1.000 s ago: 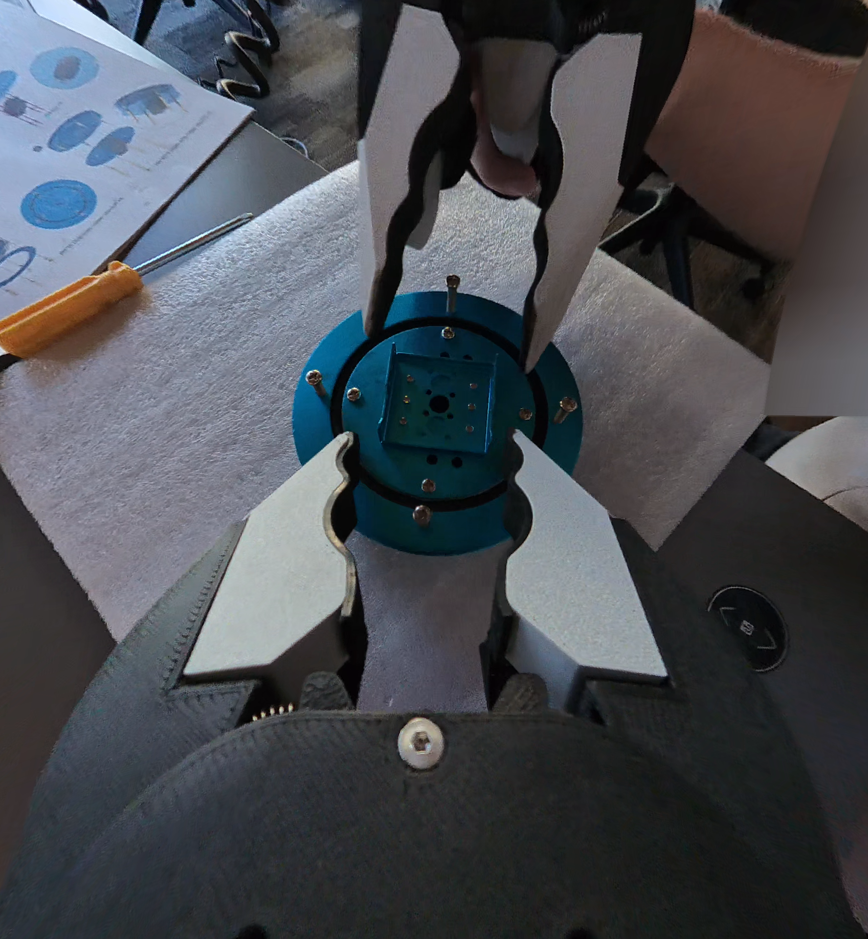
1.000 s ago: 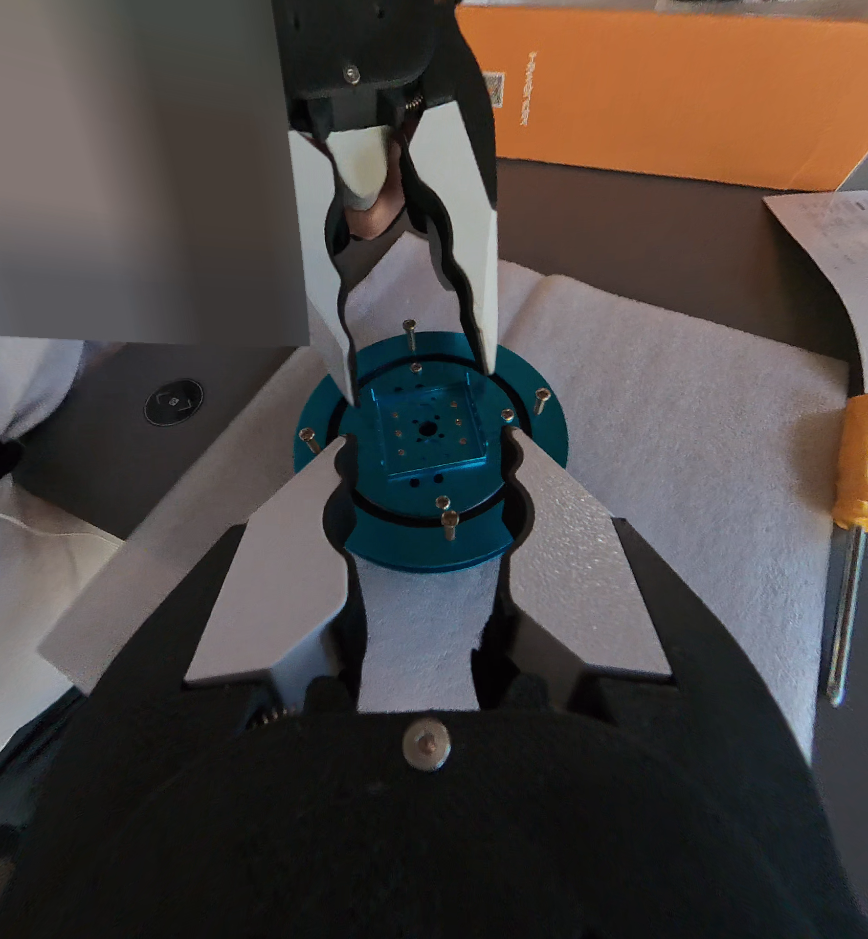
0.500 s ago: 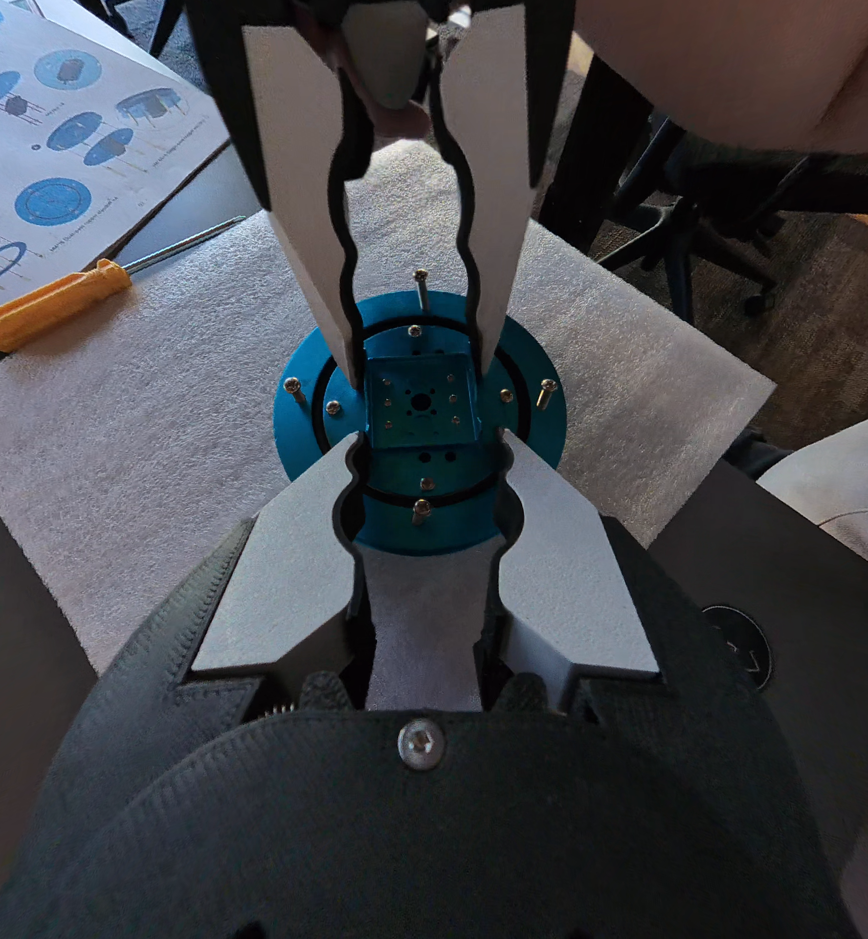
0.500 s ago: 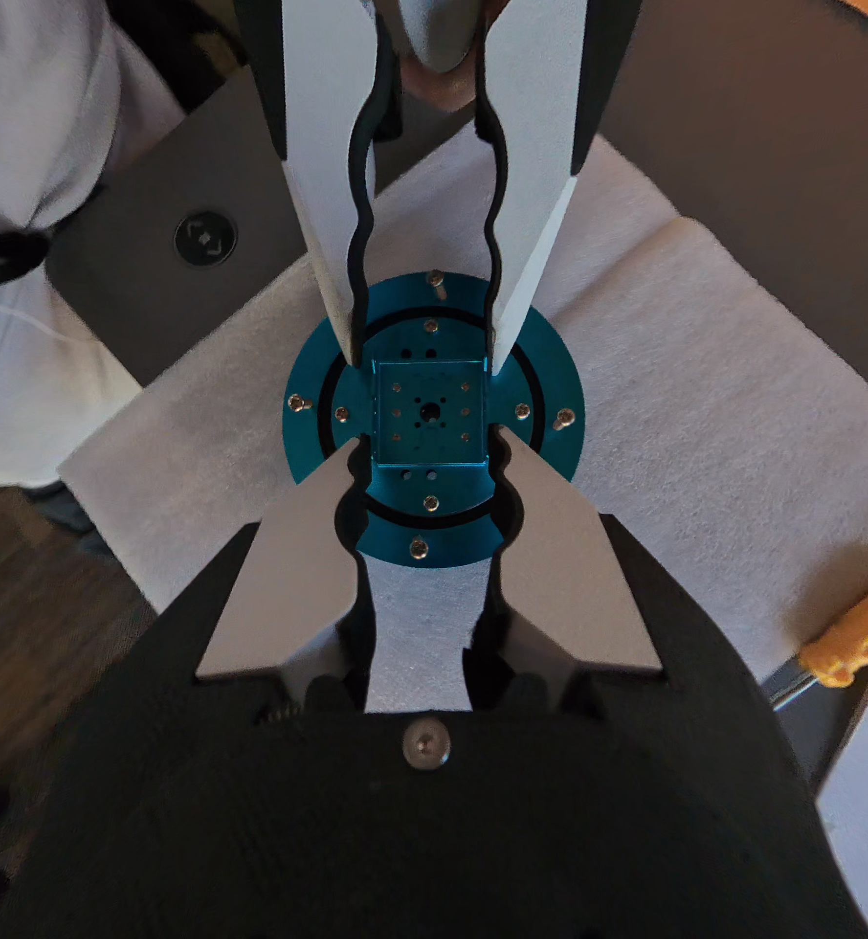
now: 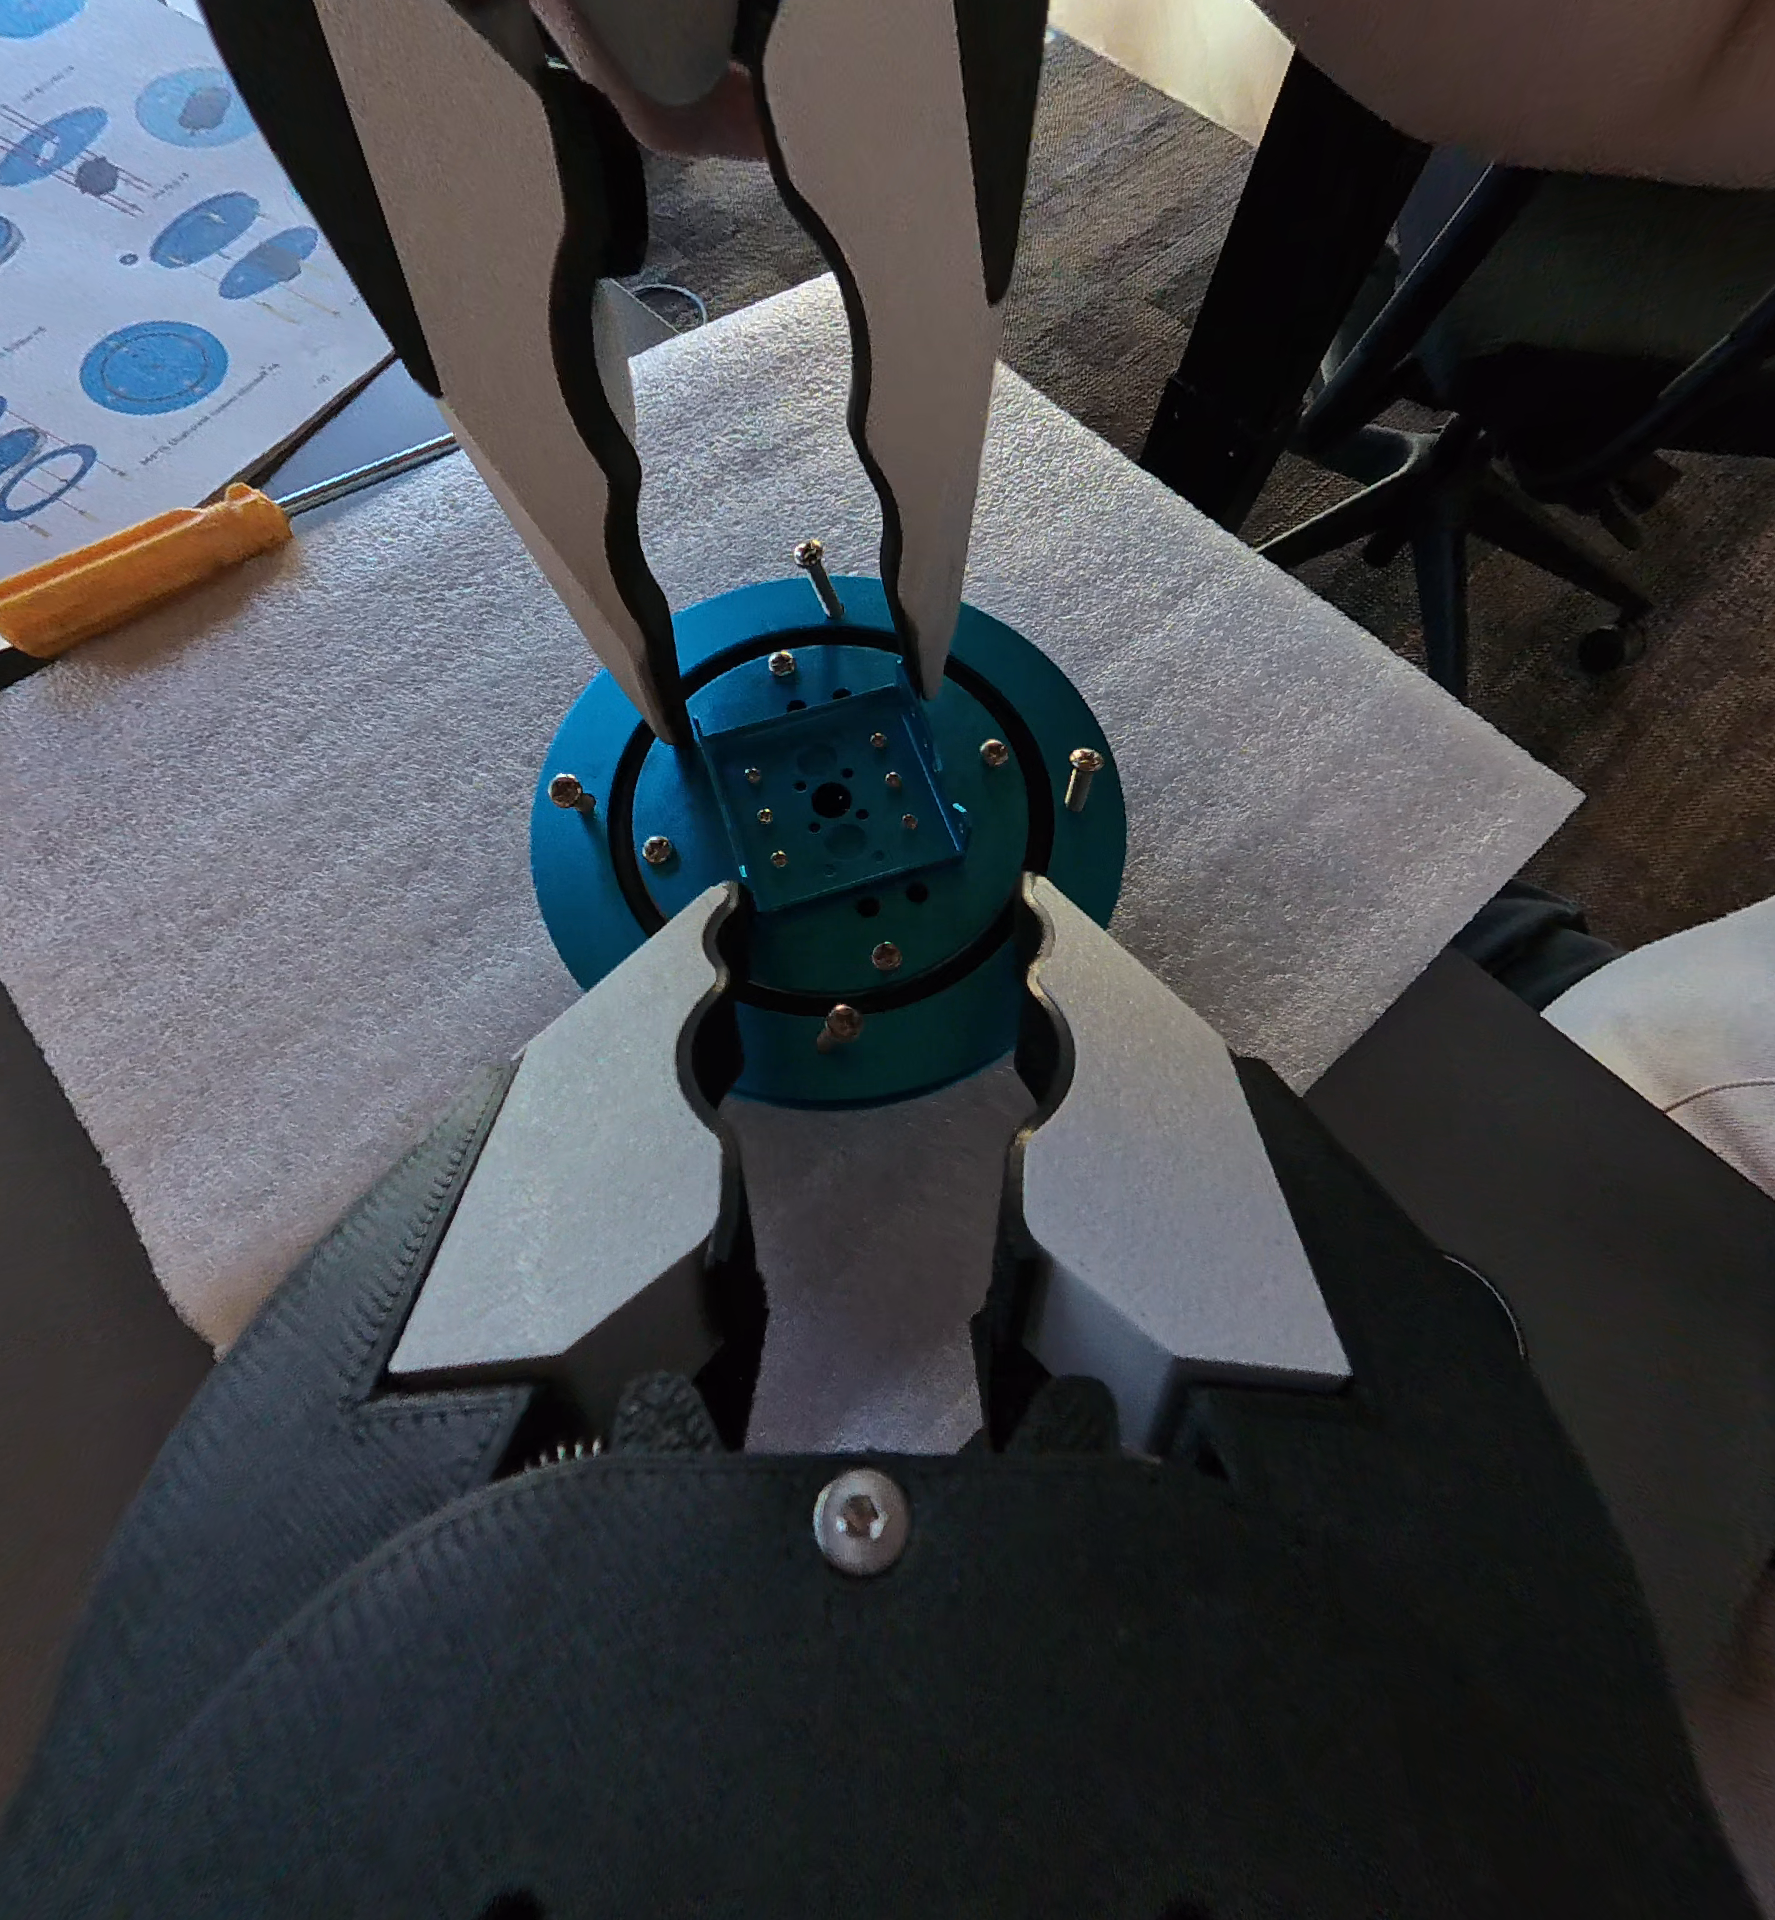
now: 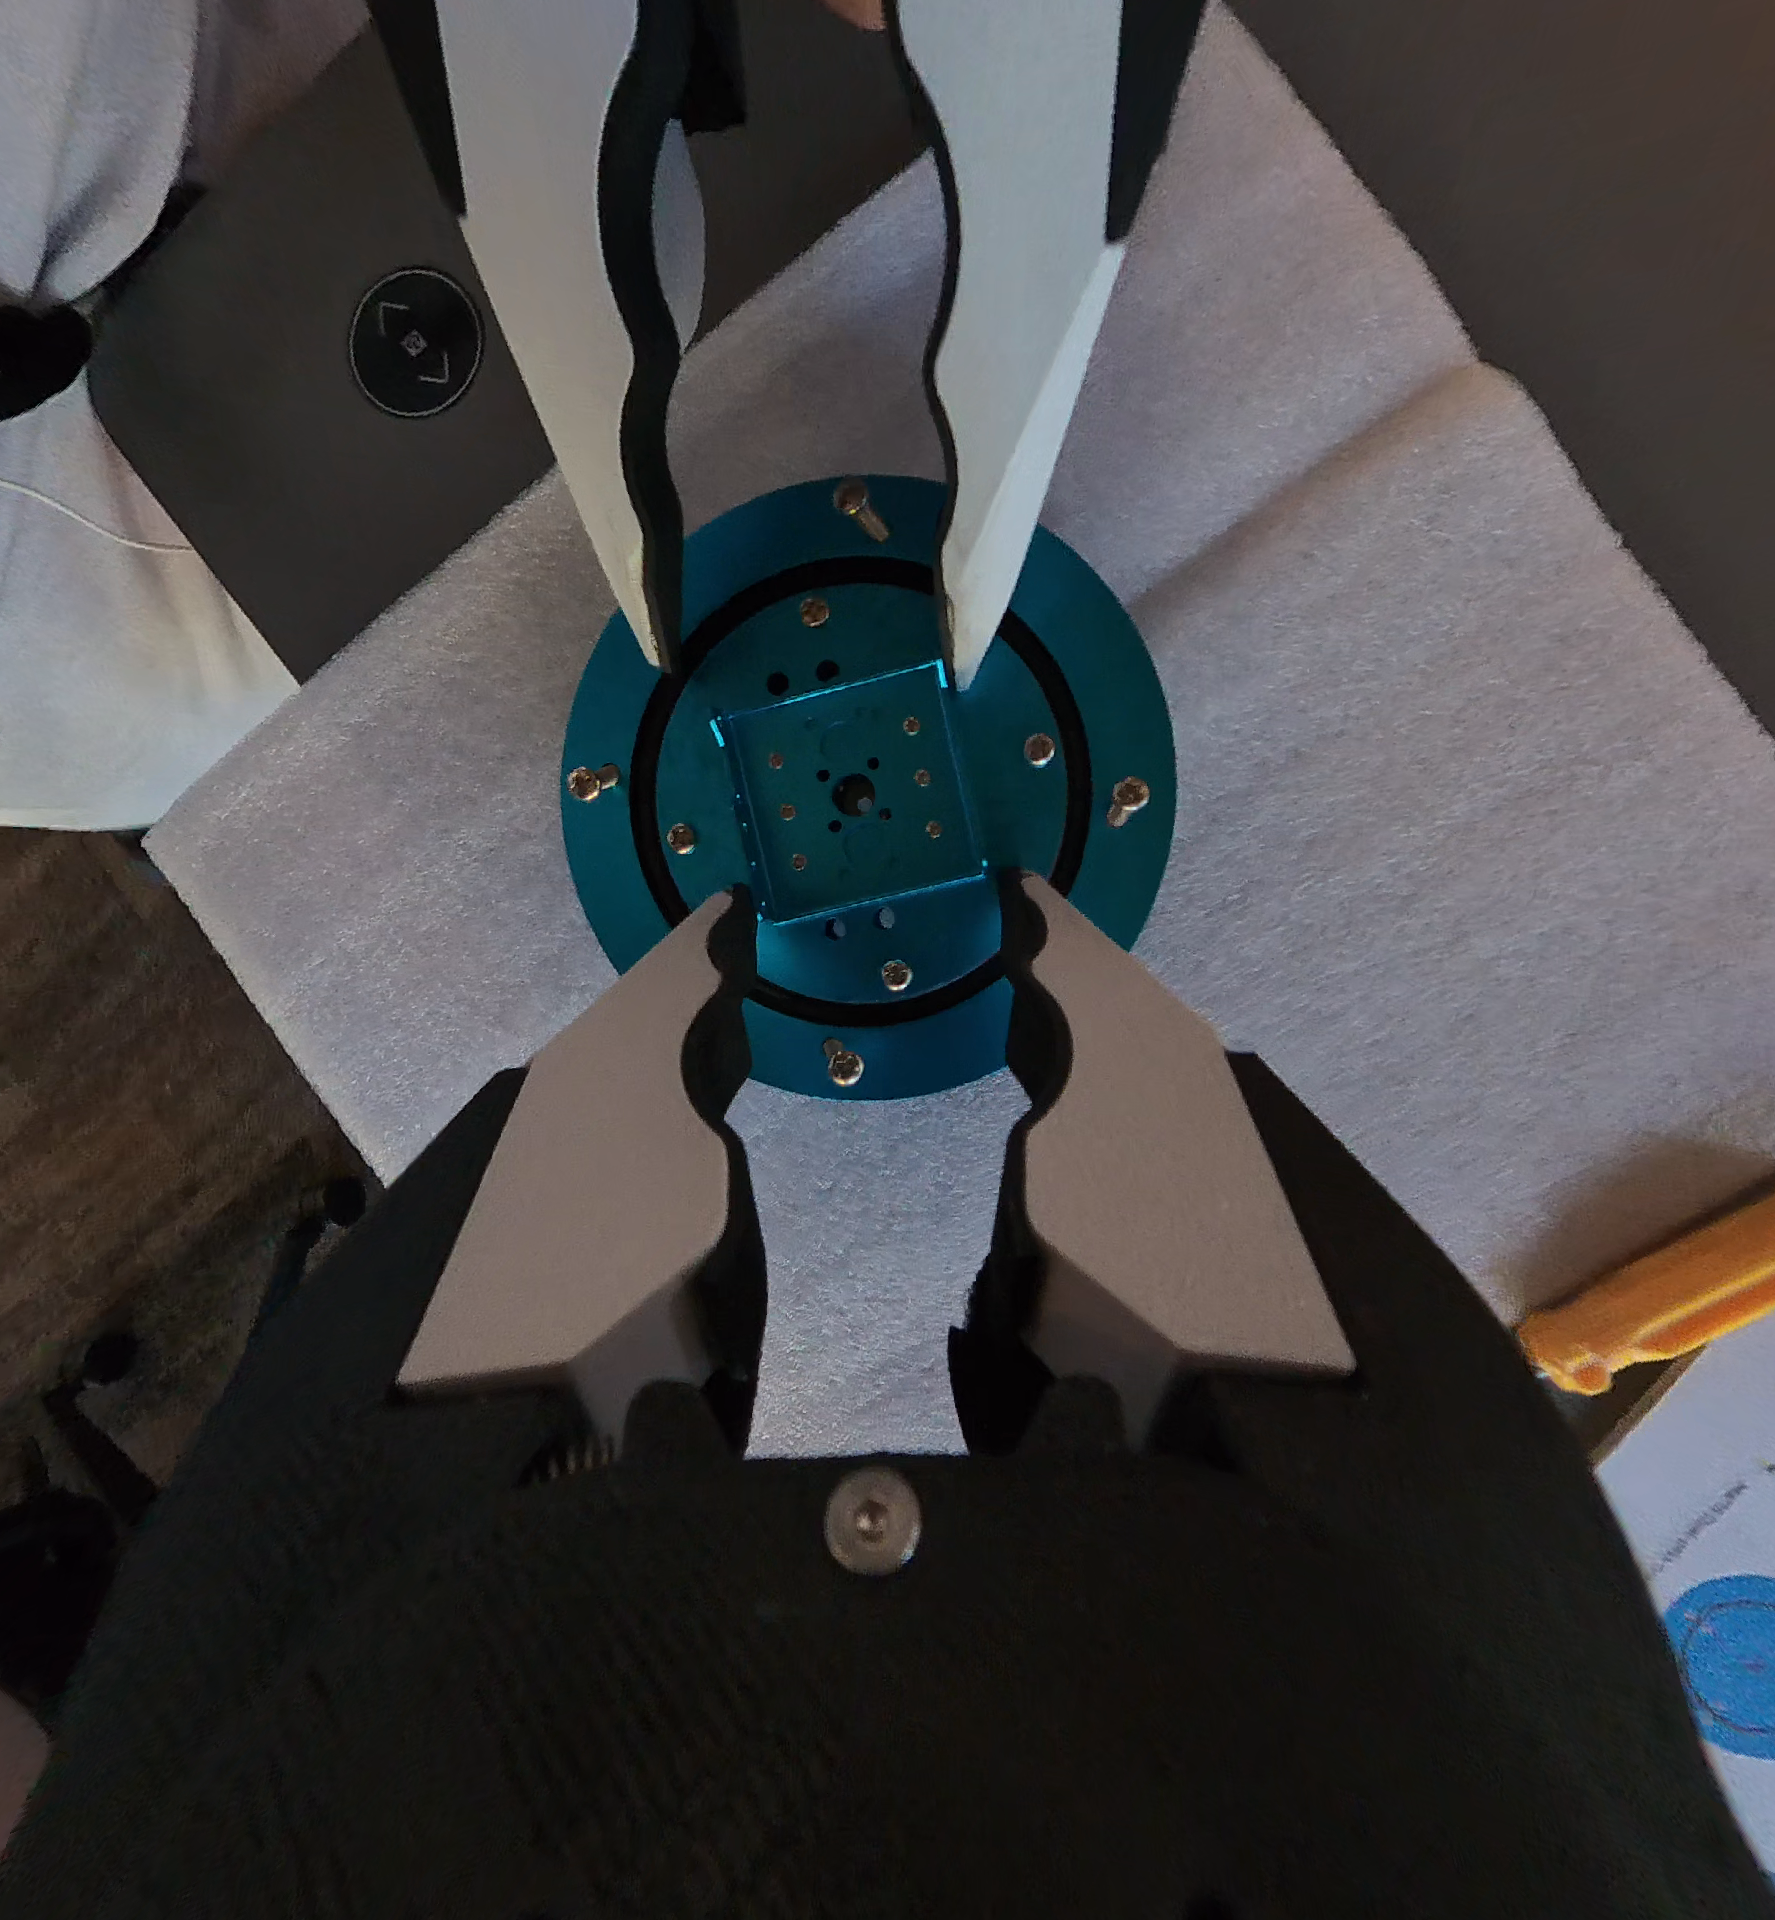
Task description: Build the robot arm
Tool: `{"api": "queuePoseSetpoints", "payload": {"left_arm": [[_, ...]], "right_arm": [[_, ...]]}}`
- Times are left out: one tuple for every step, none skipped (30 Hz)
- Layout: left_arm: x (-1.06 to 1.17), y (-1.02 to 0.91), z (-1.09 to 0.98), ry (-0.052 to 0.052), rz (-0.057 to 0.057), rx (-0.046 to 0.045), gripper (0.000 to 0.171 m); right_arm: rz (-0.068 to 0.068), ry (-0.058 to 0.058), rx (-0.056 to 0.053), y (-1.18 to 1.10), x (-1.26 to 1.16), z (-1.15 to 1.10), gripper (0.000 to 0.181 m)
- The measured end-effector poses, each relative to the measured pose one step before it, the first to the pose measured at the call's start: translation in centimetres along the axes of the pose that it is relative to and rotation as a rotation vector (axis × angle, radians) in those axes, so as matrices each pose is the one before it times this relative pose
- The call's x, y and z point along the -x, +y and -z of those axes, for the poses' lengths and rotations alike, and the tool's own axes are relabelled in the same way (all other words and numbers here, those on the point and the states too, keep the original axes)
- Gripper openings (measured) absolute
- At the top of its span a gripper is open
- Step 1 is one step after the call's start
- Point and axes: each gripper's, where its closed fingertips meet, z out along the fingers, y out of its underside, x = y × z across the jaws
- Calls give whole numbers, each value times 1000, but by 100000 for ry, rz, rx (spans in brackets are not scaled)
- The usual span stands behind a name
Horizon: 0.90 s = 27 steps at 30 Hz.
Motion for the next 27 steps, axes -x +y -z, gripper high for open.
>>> {"api": "queuePoseSetpoints", "payload": {"left_arm": [[-8,22,23,-282,-220,166,50],[-5,23,27,-206,-219,162,49],[56,38,32,-358,-219,157,48],[120,21,46,-553,-106,-4,45],[85,-23,37,-93,308,-275,43],[36,-63,39,479,817,-436,42],[-15,-94,39,847,987,-602,42],[-3,-147,38,831,1020,-868,43],[6,-180,64,639,1049,-1140,43],[-38,-127,46,735,850,-690,44],[-20,-8,23,338,412,67,44],[-4,9,29,-176,7,111,44],[-26,6,29,-190,-87,-94,44],[-60,1,17,-50,123,-188,45],[-92,-9,-1,188,375,-271,48],[-114,-18,11,320,345,-330,50],[-70,-25,19,217,229,-316,52],[-29,15,23,49,206,-158,56],[-52,35,31,436,152,-94,57],[-127,16,13,992,121,-288,57],[-102,25,-5,869,301,-293,59],[-30,22,-25,493,360,-267,61],[-16,6,-31,276,206,-304,63],[-31,-2,-12,264,18,-310,64],[-53,-18,-16,305,-88,-234,64],[-91,-15,-28,326,-156,-189,63],[-68,-2,-31,65,-209,-51,64]], "right_arm": [[-795,262,-955,22,-25,22,47],[-624,268,-879,-3,-29,6,47],[-716,307,-626,5,-36,8,47],[-655,344,-450,5,-24,15,46],[-176,274,-260,16,45,17,46],[317,458,-29,56,50,16,45],[525,893,175,80,6,25,45],[44,803,-467,-37,35,26,49],[-1319,998,-1327,-184,2,35,53],[-2985,812,-1480,-196,3,37,54],[-4268,911,-1597,-193,44,38,57],[-4702,816,-2868,-335,136,37,58],[-6052,3185,-4118,-435,-144,10,57],[-6487,3944,-3285,-254,-176,14,58],[-5044,1993,-3094,-198,302,9,62],[-5253,4868,-3851,-234,-9,43,62],[-3821,4744,-3368,-87,151,76,66],[-2990,4958,-3240,-23,212,104,67],[-4467,6712,-4793,-236,-118,112,68],[-4295,4011,-4885,-212,233,39,68],[-3627,2496,-4108,-89,441,-56,67],[-2994,4412,-2226,175,-20,-87,67],[-1100,3347,-127,387,73,-133,67],[-1329,3908,571,374,-124,-130,67],[-1085,4889,512,287,-405,-81,64],[151,2946,40,186,-222,-90,62],[-577,1941,829,256,-153,-79,58]]}}
